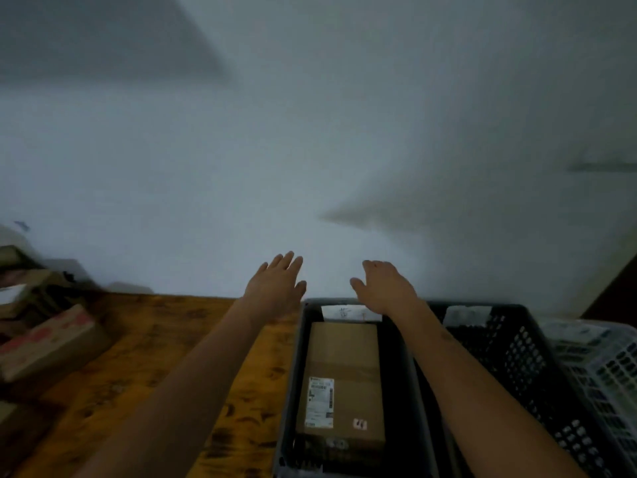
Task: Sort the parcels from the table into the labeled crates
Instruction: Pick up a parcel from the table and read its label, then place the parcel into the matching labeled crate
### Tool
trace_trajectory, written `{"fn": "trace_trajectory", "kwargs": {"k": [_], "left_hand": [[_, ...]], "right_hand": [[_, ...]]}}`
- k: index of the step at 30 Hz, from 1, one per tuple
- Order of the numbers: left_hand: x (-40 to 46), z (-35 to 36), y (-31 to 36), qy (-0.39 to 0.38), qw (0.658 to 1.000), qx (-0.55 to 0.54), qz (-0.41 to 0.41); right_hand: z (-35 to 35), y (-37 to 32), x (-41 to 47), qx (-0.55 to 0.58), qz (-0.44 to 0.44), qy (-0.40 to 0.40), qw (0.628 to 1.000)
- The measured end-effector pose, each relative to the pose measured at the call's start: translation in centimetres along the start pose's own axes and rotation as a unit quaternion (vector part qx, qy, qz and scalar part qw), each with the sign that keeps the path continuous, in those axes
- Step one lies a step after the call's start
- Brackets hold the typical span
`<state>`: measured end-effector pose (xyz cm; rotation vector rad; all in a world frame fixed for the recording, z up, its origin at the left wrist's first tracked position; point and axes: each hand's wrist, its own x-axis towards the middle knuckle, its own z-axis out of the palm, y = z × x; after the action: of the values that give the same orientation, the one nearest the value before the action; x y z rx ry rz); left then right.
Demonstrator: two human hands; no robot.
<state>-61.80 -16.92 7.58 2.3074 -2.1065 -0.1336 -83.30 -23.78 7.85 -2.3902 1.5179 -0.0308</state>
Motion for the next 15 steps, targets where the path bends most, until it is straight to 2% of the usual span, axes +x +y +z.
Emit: {"fn": "trace_trajectory", "kwargs": {"k": [5,7,15], "left_hand": [[-6.7,-7.9,-3.0,0.064,0.996,0.014,-0.055],[-8.9,-9.8,-4.9,0.065,0.995,0.018,-0.071],[-21.7,-17.3,-17.1,0.123,0.974,0.050,-0.183]], "right_hand": [[-6.5,-5.9,-2.8,-0.016,-0.062,0.038,0.997],[-7.9,-8.6,-3.3,-0.009,-0.080,0.046,0.996],[-10.6,-27.3,-6.4,-0.020,-0.213,0.087,0.973]]}}
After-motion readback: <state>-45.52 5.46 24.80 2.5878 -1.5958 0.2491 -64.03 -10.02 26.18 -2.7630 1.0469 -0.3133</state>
